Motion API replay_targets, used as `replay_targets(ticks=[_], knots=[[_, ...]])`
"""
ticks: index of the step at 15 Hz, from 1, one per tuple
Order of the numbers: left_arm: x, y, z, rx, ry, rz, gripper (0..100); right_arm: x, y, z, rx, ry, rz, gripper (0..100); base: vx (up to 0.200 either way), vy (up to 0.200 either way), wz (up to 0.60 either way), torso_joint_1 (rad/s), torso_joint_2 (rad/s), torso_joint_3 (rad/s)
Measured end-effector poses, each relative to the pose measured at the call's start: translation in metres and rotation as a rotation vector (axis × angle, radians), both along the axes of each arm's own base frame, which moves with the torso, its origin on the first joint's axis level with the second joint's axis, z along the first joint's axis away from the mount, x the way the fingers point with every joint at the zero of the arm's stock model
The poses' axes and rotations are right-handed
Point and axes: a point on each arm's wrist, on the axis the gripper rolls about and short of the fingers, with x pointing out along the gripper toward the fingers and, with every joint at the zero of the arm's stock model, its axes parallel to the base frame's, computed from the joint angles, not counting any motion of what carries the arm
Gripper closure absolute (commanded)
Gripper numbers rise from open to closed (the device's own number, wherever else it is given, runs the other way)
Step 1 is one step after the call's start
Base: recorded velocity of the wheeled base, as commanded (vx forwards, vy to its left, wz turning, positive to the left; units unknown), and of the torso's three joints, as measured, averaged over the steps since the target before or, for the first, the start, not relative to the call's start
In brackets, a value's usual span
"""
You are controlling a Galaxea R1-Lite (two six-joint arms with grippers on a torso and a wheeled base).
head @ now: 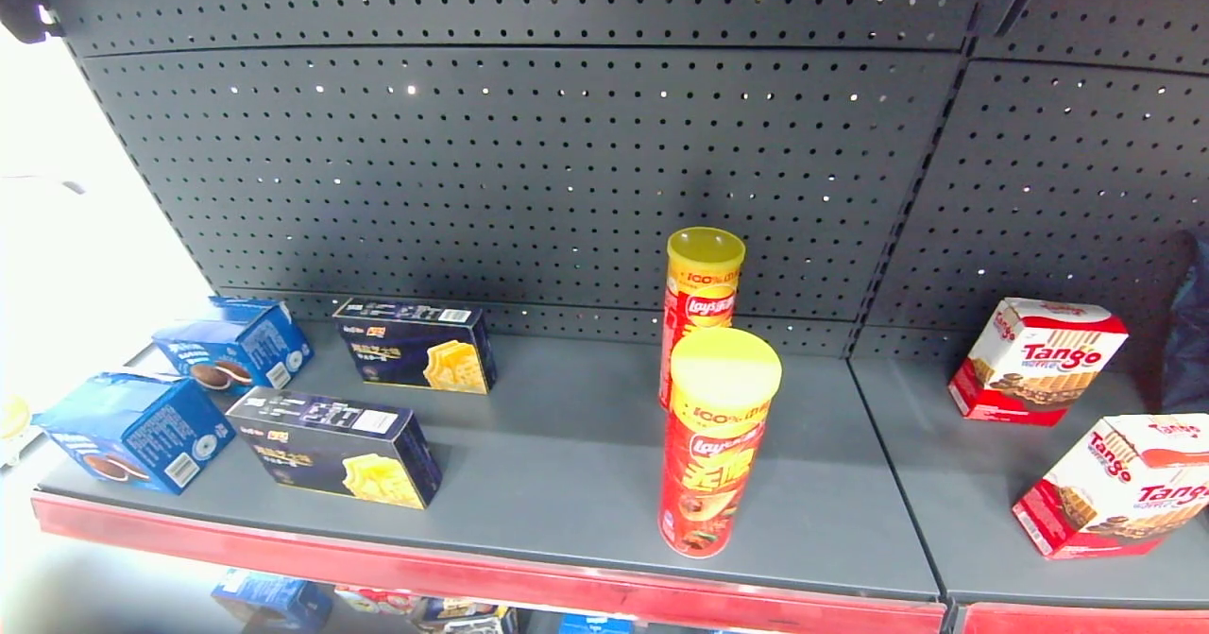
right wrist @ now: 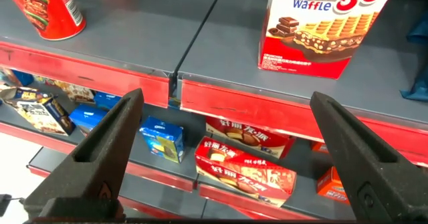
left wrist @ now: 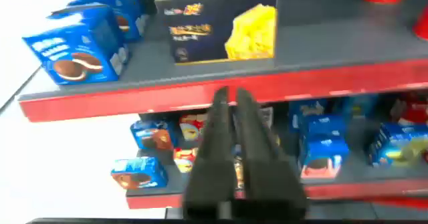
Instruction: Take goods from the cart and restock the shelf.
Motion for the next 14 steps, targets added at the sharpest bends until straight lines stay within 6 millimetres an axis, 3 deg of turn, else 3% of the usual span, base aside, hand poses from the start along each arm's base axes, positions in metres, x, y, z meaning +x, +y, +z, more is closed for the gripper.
replay_targets(ticks=[14], knots=[[0.0003,0.0007,-0.0016,-0.056,0.013,0.032,100,0.0002,-0.0003,0.0005,0.006,0.000,-0.009,0,0.000,0.000,0.00,0.000,0.00,0.000]])
